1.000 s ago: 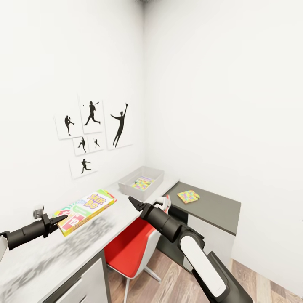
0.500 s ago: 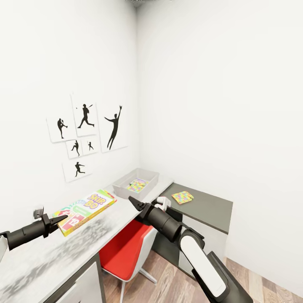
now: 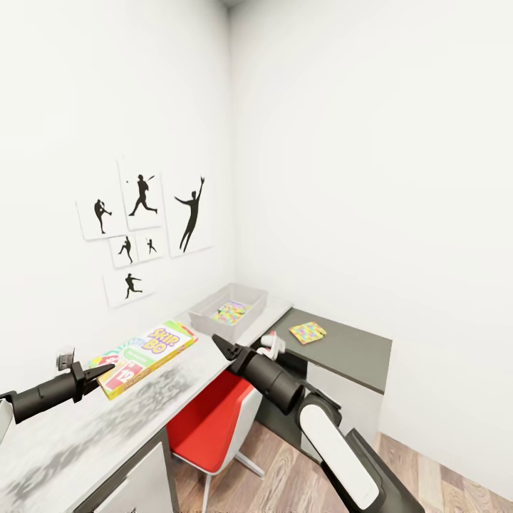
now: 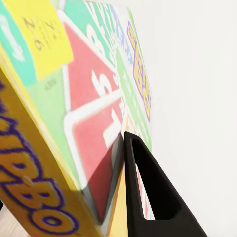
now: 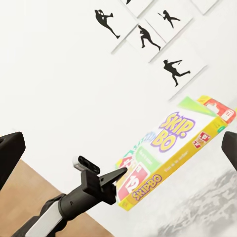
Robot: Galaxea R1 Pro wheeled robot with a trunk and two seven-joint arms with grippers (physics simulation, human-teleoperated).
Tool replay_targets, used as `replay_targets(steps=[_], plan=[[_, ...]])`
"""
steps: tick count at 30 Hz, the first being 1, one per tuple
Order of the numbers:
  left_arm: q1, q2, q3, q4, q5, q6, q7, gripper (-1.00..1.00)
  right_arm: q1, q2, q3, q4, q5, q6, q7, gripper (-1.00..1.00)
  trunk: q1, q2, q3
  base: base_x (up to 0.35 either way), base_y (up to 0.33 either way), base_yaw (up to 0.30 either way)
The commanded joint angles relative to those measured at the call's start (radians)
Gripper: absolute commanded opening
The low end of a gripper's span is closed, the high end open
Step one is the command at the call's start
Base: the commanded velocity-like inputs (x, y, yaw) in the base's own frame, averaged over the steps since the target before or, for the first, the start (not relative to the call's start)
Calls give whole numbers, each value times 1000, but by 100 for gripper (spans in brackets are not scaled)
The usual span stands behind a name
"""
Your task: Put all the toys in the child's room - the three board games (two on the bed and one on the table), the two jigsaw puzzles on the table, and the tennis ball on the table - inside the toy box on the table in the child's room.
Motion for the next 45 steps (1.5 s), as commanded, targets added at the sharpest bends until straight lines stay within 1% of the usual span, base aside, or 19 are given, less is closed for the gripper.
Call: replay_targets(steps=[1, 17, 35, 45], plan=[[-1, 0, 1, 0, 2, 8, 1, -100, 0, 0, 0, 0, -6, 3, 1, 100, 0, -1, -2, 0, 0, 0], [0, -1, 1, 1, 2, 7, 0, -100, 0, 0, 1, 0, -8, 3, 2, 100, 0, -1, -28, 0, 0, -31], [-1, -1, 1, 1, 2, 6, 0, -100, 0, 1, 2, 2, -8, 3, 1, 100, 0, -1, -55, 0, 0, -126], [0, -1, 2, 1, 0, 6, 0, -100, 0, 2, 2, 28, -6, 3, 2, 100, 0, -1, -70, 0, 0, -133]])
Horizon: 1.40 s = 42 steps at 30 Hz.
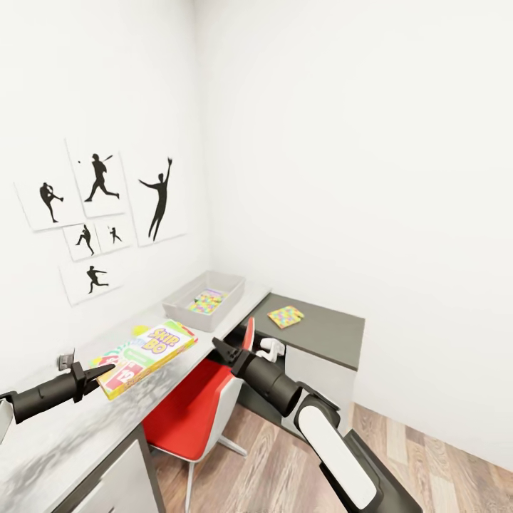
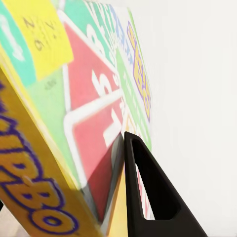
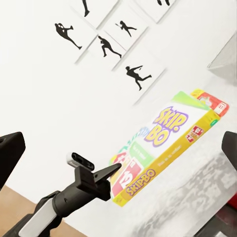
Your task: Put all the toys in the child's room - the three board games (two on the bed and one on the table), the two jigsaw puzzles on the table, and the tennis ball on the table - inside the toy box on the table in the child's room.
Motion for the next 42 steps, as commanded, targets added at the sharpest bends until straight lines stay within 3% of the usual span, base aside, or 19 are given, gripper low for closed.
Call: replay_targets(steps=[1, 42], plan=[[0, 0, 2, 0, 2, 8, 0, -100, 0, 0, 0, 1, -6, 3, 1, 100, 0, -1, -2, 0, 0, -133], [-1, -3, 1, 0, 0, 7, 0, -100, 0, 0, 0, 2, -5, 1, 0, 100, 0, -1, -61, 0, 0, -128]])
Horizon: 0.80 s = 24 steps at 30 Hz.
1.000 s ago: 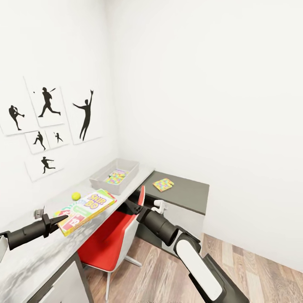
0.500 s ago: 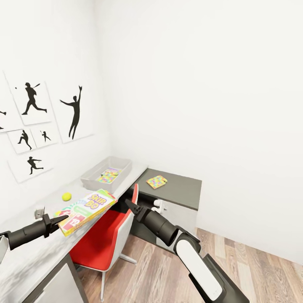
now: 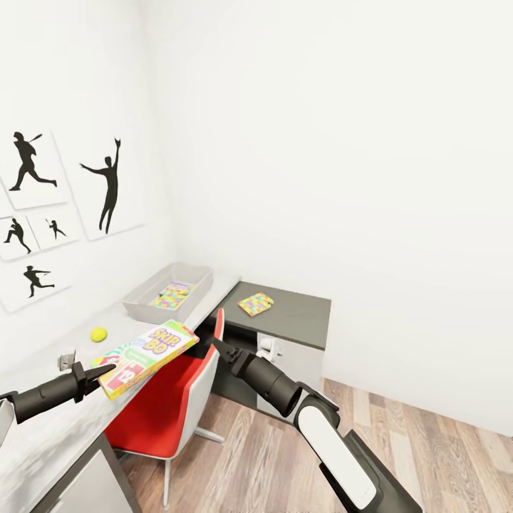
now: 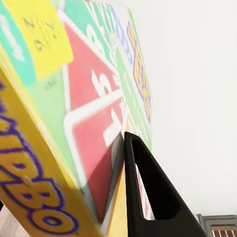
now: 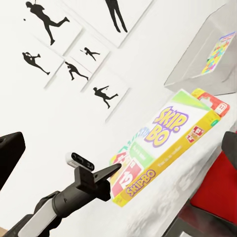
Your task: Put all the toys in the child's room - the three board games (two on the bed and one on the table), the two jigsaw puzzles on the table, and the tennis ball on the table - inside the toy box on the table in the child's room.
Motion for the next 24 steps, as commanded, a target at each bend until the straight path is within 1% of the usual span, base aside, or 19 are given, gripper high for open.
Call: replay_targets(steps=[1, 24], plan=[[-1, 0, 2, 0, 1, 8, 0, -100, -1, 0, 0, 0, -6, 3, 1, 100, 1, -2, -2, 0, 0, -26], [-1, 0, 3, -1, 1, 8, 1, -100, -1, 0, 0, -1, -5, -1, 0, 100, 1, -2, -3, 0, 0, -2]])
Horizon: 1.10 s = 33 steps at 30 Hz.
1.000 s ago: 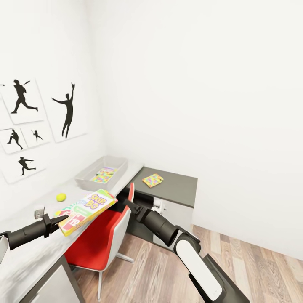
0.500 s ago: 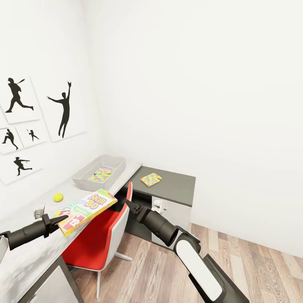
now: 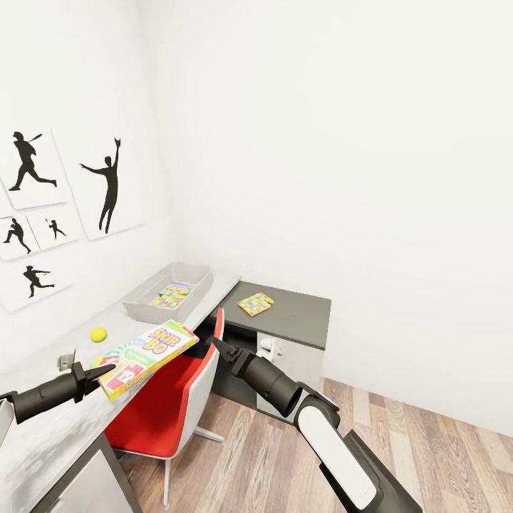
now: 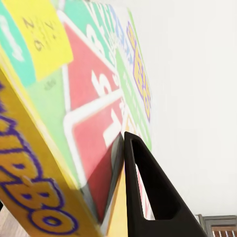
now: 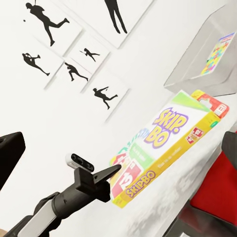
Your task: Put all the toys in the child's room - the three board games (two on the bed and one on the table), the two jigsaw puzzles on the table, and the tennis ball on the table - inside the toy box on the table in the child's room.
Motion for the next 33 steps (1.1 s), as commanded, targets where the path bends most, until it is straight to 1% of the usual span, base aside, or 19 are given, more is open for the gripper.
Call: replay_targets(steps=[1, 16, 26, 31, 33], plan=[[-1, 0, 2, 0, 2, 8, 0, -100, -1, 0, 0, -1, -6, 3, 1, 100, 1, -2, -2, 0, 0, 0], [-2, 1, 2, 0, 2, 8, -1, -100, -1, -1, -1, -3, -6, -3, 0, 100, 1, -2, -4, 0, 0, 0], [-1, 1, -1, -6, 9, 4, -4, -100, -1, -2, 1, -3, -6, 1, 2, 100, 1, -2, -4, 4, 0, 0], [-1, 3, 1, -8, 10, 4, -10, -100, -1, -2, 0, -11, -4, 12, -7, 100, 1, -2, -4, 176, 0, 0], [-2, 4, 1, -10, 9, 5, -11, -100, -1, -7, -1, -24, 1, 25, -31, 100, 1, -2, -4, 280, 0, 0]])
